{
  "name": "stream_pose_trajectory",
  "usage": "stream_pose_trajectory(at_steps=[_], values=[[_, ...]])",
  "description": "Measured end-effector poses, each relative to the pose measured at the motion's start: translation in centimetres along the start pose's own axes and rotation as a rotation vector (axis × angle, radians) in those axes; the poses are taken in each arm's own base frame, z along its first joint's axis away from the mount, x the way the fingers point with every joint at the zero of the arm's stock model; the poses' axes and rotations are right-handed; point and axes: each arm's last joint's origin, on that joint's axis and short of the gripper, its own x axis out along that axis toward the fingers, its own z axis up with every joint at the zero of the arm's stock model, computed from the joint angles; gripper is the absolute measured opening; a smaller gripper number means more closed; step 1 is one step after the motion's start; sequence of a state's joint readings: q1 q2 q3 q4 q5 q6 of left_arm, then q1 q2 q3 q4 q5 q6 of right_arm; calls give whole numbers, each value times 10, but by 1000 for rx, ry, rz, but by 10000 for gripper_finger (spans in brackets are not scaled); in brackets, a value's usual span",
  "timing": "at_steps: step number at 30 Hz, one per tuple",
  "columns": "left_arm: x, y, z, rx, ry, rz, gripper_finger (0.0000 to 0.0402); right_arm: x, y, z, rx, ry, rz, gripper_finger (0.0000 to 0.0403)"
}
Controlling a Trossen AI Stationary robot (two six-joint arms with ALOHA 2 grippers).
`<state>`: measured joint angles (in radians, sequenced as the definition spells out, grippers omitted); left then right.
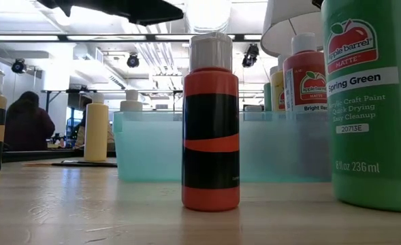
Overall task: Pick & Place Paint Supplies
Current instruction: Put the pink paint bottle into the green bin
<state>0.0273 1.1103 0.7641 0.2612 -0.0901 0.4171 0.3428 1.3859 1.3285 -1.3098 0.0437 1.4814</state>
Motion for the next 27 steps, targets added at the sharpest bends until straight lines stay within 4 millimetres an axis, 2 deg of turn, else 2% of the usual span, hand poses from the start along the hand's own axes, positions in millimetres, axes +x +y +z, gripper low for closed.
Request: stream_pose_trajectory(at_steps=[5, 16, 23, 27], values=[[0, -4, -8, 35, 31, -14, 188, 12, 6, -7, 32, 3, -48, 196], [0, -5, -12, 26, 47, -20, 188, 41, 20, -17, 18, 5, -147, 180], [-1, -7, -16, 15, 82, -36, 188, 45, 22, -19, 21, 7, -155, 196], [-1, -7, -16, 15, 83, -36, 188, 46, 21, -21, 31, 7, -157, 191]])
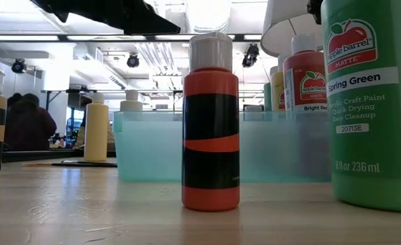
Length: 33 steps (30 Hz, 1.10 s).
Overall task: Pick & Place Paint Supplies
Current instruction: Put the pink paint bottle into the green bin
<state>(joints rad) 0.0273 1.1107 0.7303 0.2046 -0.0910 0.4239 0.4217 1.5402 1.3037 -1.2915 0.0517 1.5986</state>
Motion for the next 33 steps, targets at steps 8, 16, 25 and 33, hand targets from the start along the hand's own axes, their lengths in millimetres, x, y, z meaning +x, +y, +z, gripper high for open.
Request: stream_pose_trajectory(at_steps=[8, 16, 25, 33], values=[[0, 0, -1, 0, 9, -4, 188, 12, 2, -2, -7, 0, -3, 173], [0, -1, -1, 0, 14, -6, 188, 25, 3, -3, -13, 2, 21, 184], [0, -1, -2, 0, 20, -8, 188, 38, -1, -3, -21, 10, 1, 182], [0, -1, -2, 0, 19, -8, 188, 49, -3, -4, -24, 27, 11, 160]])
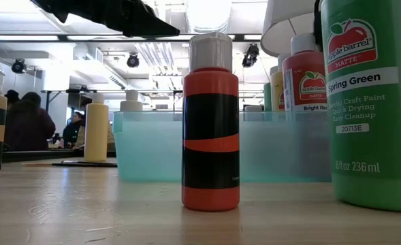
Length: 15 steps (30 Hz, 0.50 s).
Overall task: Pick & Place Paint Supplies
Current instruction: Put the pink paint bottle into the green bin
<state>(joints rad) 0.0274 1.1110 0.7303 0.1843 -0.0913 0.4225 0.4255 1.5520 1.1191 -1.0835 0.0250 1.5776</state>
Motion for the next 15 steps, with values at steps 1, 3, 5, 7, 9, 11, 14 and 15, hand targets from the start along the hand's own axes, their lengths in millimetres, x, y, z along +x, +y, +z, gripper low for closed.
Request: stream_pose_trajectory(at_steps=[1, 3, 5, 7, 9, 11, 14, 15], values=[[0, 0, 0, 0, 0, 0, 188, 1, -1, 0, -3, 0, -3, 157], [0, 0, 0, 0, 0, 0, 188, 3, -1, 0, -7, 0, -8, 151], [0, 0, 0, 0, 0, 0, 188, 4, -2, 0, -7, 0, -13, 144], [0, 0, 0, 0, 0, 1, 188, 5, -3, 0, -7, 0, -14, 136], [0, 0, 0, 0, 0, 0, 188, 5, -3, 0, -11, 0, -15, 128], [0, 0, 0, 0, -1, 0, 188, 5, -3, 0, -14, -1, -14, 120], [0, 0, 0, 0, -1, 0, 188, 3, -2, 0, -21, -1, -6, 113], [0, 0, 0, 0, -1, 0, 188, 2, -1, 0, -27, -1, -1, 113]])
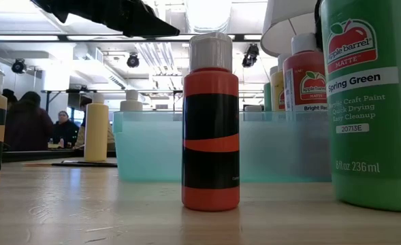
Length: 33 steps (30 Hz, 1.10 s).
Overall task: Pick & Place Paint Supplies
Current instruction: Put the pink paint bottle into the green bin
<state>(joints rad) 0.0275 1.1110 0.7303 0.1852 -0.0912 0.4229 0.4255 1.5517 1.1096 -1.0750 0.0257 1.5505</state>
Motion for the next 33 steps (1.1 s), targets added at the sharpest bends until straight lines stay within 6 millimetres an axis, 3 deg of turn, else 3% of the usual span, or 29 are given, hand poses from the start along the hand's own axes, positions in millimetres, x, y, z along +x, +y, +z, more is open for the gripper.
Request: stream_pose_trajectory(at_steps=[7, 11, 23, 33], values=[[0, 0, 0, 0, -1, 0, 188, -20, 1, 2, -20, -40, -26, 113], [0, 0, 0, 0, -1, 1, 188, -45, -2, 3, -31, -79, -80, 113], [0, 0, 0, 22, -2, 1, 188, -125, 1, 12, -133, -288, -15, 113], [0, 2, 4, 17, -37, 19, 188, -161, 7, 29, -284, -466, 33, 113]])
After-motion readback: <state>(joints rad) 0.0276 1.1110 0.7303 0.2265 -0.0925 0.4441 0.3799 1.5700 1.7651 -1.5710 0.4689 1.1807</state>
